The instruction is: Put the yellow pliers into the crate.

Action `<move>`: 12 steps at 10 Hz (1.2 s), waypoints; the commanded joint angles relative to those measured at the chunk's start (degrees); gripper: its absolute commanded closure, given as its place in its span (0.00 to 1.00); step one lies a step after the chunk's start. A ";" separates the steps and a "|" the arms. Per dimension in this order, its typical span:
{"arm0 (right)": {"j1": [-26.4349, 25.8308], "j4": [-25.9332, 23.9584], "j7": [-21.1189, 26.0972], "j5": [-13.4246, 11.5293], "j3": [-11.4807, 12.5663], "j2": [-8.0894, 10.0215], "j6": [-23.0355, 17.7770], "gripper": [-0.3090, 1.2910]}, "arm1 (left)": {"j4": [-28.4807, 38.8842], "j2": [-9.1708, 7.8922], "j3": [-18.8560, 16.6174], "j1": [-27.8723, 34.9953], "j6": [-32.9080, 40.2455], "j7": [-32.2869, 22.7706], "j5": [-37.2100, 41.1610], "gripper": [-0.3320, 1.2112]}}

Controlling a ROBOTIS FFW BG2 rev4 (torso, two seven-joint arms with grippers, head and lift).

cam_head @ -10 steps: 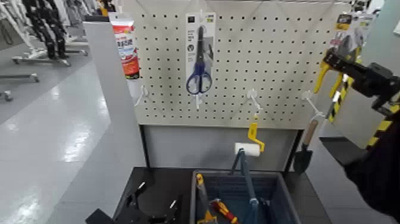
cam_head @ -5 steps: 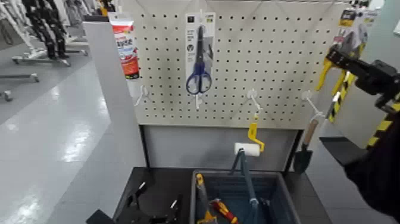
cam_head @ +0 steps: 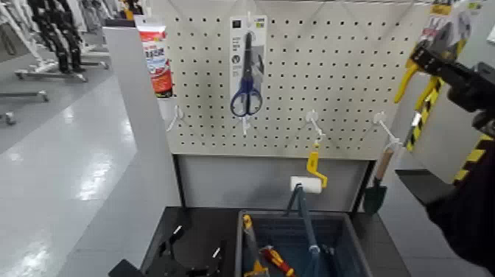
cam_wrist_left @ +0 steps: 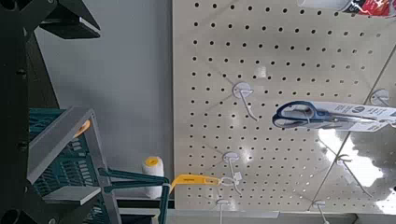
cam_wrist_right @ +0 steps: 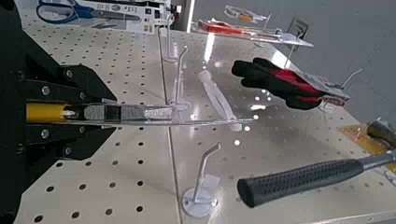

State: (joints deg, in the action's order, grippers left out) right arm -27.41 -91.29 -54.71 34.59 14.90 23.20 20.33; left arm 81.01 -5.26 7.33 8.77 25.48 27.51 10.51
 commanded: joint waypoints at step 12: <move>19.68 -4.33 5.49 -5.85 -6.03 -14.15 -1.34 0.93 | -7.27 -1.50 5.77 -3.32 4.22 -2.72 4.60 0.29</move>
State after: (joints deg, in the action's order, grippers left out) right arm -8.69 -95.79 -49.18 29.02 9.00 9.41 18.94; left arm 73.67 -6.73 13.16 5.42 29.69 24.79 15.23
